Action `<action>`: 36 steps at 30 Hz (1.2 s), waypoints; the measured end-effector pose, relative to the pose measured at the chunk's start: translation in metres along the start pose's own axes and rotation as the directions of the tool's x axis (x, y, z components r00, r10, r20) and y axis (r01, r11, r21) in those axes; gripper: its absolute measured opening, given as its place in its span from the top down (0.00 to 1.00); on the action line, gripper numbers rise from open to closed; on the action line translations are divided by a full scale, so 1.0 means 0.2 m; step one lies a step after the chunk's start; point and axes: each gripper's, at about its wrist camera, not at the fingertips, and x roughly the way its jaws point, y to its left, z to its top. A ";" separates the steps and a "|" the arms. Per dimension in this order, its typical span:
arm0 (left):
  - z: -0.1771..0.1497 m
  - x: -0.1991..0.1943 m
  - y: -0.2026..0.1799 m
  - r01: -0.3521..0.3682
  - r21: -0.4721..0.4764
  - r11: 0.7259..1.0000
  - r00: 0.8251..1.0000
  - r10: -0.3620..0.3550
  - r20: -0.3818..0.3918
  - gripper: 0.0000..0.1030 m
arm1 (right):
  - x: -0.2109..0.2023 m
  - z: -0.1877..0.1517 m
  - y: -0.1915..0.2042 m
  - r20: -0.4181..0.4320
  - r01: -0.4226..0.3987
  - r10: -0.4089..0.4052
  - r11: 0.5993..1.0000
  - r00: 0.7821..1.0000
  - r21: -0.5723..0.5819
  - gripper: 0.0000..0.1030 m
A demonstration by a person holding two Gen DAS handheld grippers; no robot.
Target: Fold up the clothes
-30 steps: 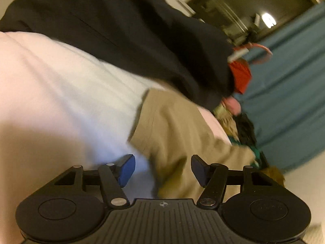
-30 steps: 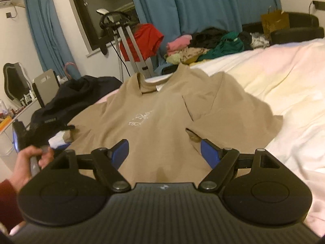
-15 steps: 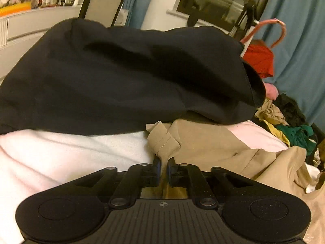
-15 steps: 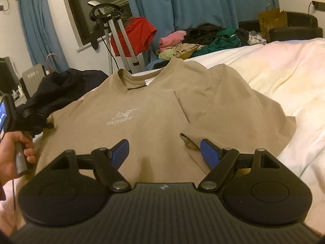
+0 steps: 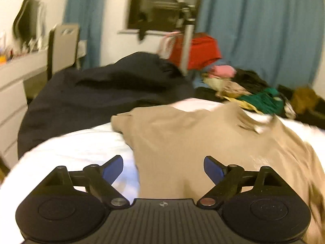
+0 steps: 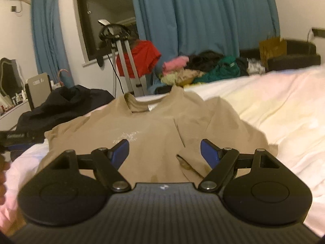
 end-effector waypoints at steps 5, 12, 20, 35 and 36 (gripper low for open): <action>-0.10 -0.31 -0.13 0.087 0.027 0.996 0.995 -0.089 0.051 0.06 | -0.13 0.01 0.06 0.037 0.032 -0.029 0.997 0.999 -0.066 0.24; -0.26 -0.63 -0.21 0.150 0.100 0.984 0.979 -0.162 0.126 0.02 | -0.31 0.02 0.09 0.065 0.095 -0.089 0.989 0.994 -0.109 0.24; -0.30 -0.73 -0.17 0.152 0.105 0.983 0.969 -0.169 0.182 0.00 | -0.33 -0.02 0.04 0.011 0.097 -0.096 0.993 0.995 -0.071 0.24; -0.43 -0.71 -0.21 0.140 0.103 0.985 0.982 -0.151 0.110 0.00 | 0.04 0.18 -0.62 -0.139 0.149 -0.118 0.958 0.983 0.246 0.30; -0.43 -0.70 -0.22 0.142 0.108 0.984 0.981 -0.154 0.114 0.00 | 0.08 0.15 -0.68 -0.166 0.175 -0.133 0.947 0.977 0.269 0.31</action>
